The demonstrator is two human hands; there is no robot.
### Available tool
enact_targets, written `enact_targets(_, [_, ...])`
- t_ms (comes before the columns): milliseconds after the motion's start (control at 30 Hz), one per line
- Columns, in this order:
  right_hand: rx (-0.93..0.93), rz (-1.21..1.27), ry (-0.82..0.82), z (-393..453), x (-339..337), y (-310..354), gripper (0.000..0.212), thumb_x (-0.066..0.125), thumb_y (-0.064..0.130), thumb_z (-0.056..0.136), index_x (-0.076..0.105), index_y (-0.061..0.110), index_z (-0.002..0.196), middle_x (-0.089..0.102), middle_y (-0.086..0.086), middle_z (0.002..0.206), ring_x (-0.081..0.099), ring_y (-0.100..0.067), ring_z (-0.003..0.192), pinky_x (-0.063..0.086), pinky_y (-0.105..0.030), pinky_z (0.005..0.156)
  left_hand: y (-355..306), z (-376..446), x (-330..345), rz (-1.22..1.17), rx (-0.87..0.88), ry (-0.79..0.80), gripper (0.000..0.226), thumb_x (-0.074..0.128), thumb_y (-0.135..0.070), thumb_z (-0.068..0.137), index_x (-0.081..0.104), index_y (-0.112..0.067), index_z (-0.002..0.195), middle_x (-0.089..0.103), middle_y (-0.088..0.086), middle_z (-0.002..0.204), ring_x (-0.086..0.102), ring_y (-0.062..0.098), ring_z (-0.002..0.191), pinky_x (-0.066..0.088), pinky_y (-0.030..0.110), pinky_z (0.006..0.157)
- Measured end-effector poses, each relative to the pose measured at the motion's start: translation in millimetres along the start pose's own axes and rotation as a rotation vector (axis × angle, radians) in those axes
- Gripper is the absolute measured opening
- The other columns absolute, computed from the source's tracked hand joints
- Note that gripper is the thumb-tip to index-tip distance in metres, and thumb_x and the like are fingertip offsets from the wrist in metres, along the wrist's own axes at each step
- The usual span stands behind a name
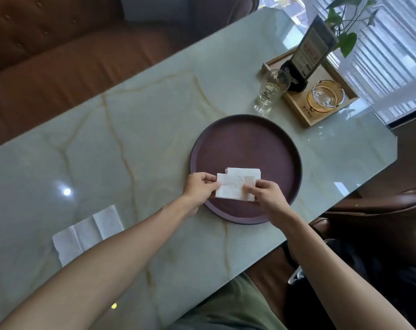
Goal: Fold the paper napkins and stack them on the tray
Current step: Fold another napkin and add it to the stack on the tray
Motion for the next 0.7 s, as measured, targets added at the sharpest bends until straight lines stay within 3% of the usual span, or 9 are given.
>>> enact_targets(133, [0.009, -0.039, -0.089, 22.3, -21.5, -4.6, 0.025, 0.071, 0.02, 0.086, 0.071, -0.005, 0.089, 0.064, -0.005, 0.075, 0.053, -0.019, 0.071, 0.039, -0.036, 0.066, -3.3, 16.9, 22.3, 0.01, -0.007, -0.046, 0.013, 0.073, 0.0, 0.087, 0.067, -0.011, 0.085, 0.067, 0.007, 0.083, 0.065, 0.02, 0.081, 0.061, 0.043, 0.083])
enact_targets(300, [-0.015, -0.104, -0.182, 44.2, -36.4, -6.2, 0.028, 0.07, 0.022, 0.086, 0.068, -0.006, 0.086, 0.059, -0.004, 0.073, 0.05, -0.016, 0.069, 0.039, -0.034, 0.065, -2.6, 37.7, 33.0, 0.111, 0.022, -0.123, 0.014, 0.077, -0.009, 0.082, 0.068, -0.019, 0.078, 0.066, -0.004, 0.074, 0.063, 0.013, 0.071, 0.061, 0.042, 0.08])
enact_targets(500, [-0.027, -0.26, -0.228, 63.0, -46.4, -12.2, 0.017, 0.067, 0.025, 0.087, 0.069, 0.013, 0.075, 0.067, 0.004, 0.07, 0.057, -0.014, 0.065, 0.047, -0.032, 0.063, -5.7, 48.7, 38.8, 0.277, 0.073, -0.166, 0.006, 0.075, -0.014, 0.084, 0.071, -0.017, 0.088, 0.063, -0.009, 0.073, 0.058, 0.005, 0.067, 0.044, 0.011, 0.061])
enact_targets(700, [-0.039, -0.469, -0.229, 66.9, -47.0, -11.3, 0.016, 0.063, 0.028, 0.088, 0.068, 0.015, 0.079, 0.073, -0.002, 0.08, 0.067, -0.022, 0.076, 0.054, -0.038, 0.069, -5.6, 52.9, 40.9, 0.426, 0.133, -0.183, 0.005, 0.072, -0.015, 0.086, 0.072, -0.012, 0.091, 0.061, -0.008, 0.069, 0.057, 0.009, 0.067, 0.038, 0.001, 0.056])
Point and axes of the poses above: each hand's wrist, its own z-axis towards the middle knuckle, its own x-axis out of the palm, y = z × x, the point moved 8 cm from there along z, towards the middle knuckle
